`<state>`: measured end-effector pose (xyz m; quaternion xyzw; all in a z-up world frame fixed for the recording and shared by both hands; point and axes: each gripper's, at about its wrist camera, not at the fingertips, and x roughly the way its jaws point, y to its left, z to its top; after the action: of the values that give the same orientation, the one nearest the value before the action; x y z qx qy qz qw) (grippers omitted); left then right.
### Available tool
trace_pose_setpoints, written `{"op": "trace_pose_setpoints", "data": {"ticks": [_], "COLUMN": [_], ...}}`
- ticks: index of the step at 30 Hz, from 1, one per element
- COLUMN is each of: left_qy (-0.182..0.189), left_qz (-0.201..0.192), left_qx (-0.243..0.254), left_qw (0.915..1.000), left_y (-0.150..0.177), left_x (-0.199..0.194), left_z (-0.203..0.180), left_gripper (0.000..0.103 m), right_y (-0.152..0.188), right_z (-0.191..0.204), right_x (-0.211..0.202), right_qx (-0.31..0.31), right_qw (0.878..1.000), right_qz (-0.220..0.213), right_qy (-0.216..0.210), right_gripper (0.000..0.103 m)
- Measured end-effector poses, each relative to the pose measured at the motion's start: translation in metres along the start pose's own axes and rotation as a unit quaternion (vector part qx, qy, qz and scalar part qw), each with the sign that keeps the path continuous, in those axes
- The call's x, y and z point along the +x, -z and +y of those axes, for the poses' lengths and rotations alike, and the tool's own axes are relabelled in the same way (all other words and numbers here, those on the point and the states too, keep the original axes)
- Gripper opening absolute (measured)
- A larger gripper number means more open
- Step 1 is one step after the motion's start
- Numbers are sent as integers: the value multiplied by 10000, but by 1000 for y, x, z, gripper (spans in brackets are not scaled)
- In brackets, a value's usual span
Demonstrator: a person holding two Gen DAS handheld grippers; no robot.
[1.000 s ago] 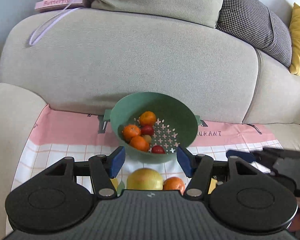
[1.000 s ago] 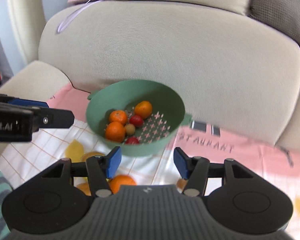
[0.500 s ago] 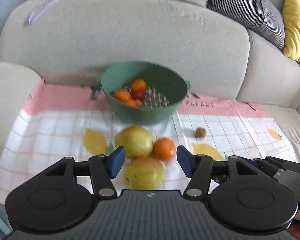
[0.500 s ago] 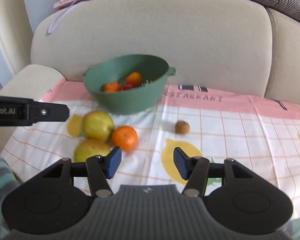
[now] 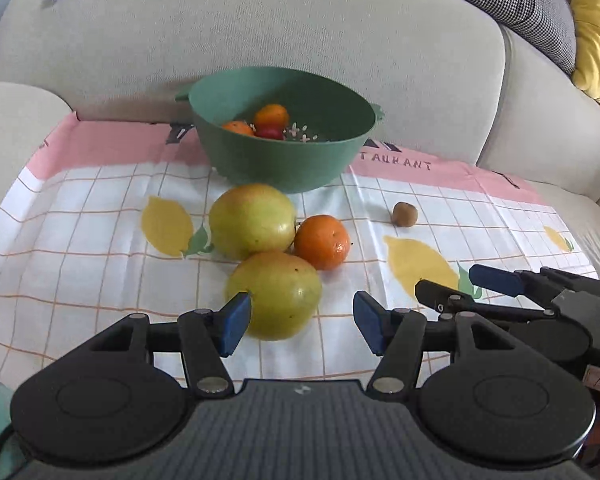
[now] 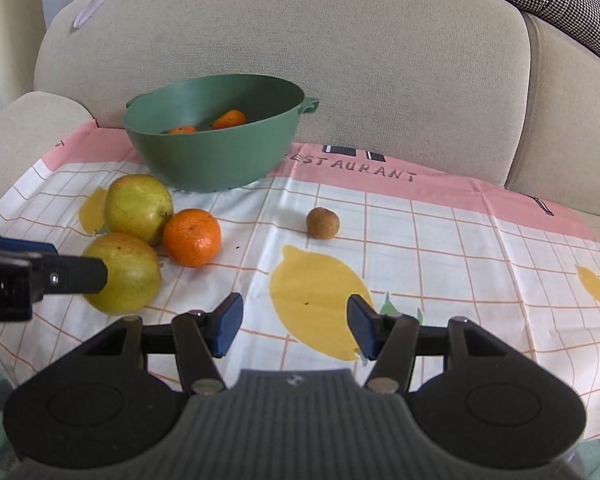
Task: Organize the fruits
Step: 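Grasp a yellow-green pear with the left tool while the right tool grasps the brown fruit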
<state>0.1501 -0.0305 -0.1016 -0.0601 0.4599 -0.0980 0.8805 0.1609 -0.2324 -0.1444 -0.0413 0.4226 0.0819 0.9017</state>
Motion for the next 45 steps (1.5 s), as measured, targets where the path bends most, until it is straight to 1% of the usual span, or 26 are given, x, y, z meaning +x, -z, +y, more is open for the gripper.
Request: {"op": "trace_pose_setpoints", "data": {"ticks": [3, 6, 9, 11, 14, 18, 20, 27, 31, 35, 39, 43, 45], "left_qy": [-127, -181, -169, -139, -114, -51, -54, 214, 380, 494, 527, 490, 502], "left_qz": [-62, 36, 119, 153, 191, 256, 278, 352, 492, 527, 528, 442, 412], "left_qx": [-94, -210, -285, -290, -315, -305, -330, -477, -578, -619, -677, -612, -596], "left_qw": [9999, 9996, 9994, 9994, 9993, 9992, 9991, 9980, 9964, 9955, 9949, 9959, 9961], "left_y": [-1, -2, -2, -2, -3, -4, -5, -7, -7, -7, -8, -8, -9], "left_x": [4, 12, 19, 23, 29, 37, 40, 51, 60, 61, 59, 54, 51], "left_z": [4, 11, 16, 18, 19, 20, 21, 29, 32, 33, 35, 35, 34], "left_gripper": [69, 69, 69, 71, 74, 75, 78, 81, 81, 76, 76, 76, 76], "right_y": [-1, -1, -1, -2, -3, -3, -3, -3, -3, -3, -5, -7, -11], "right_z": [0, 5, 13, 16, 16, 16, 17, 20, 20, 21, 20, 12, 7], "right_x": [3, 6, 10, 13, 16, 19, 21, 24, 25, 27, 29, 30, 31], "right_qx": [-43, -195, -407, -461, -424, -385, -387, -397, -370, -387, -354, -138, -12], "right_qw": [10000, 9996, 9989, 9986, 9986, 9986, 9986, 9983, 9984, 9982, 9985, 9997, 9999], "right_qz": [-51, -113, -101, -85, -96, -55, -38, -26, -29, -18, -46, -98, -162], "right_qy": [-59, -190, -210, -226, -292, -346, -362, -417, -431, -467, -407, -176, -48], "right_gripper": [55, 55, 55, 55, 55, 55, 55, 55, 55, 55, 55, 49, 48]}}
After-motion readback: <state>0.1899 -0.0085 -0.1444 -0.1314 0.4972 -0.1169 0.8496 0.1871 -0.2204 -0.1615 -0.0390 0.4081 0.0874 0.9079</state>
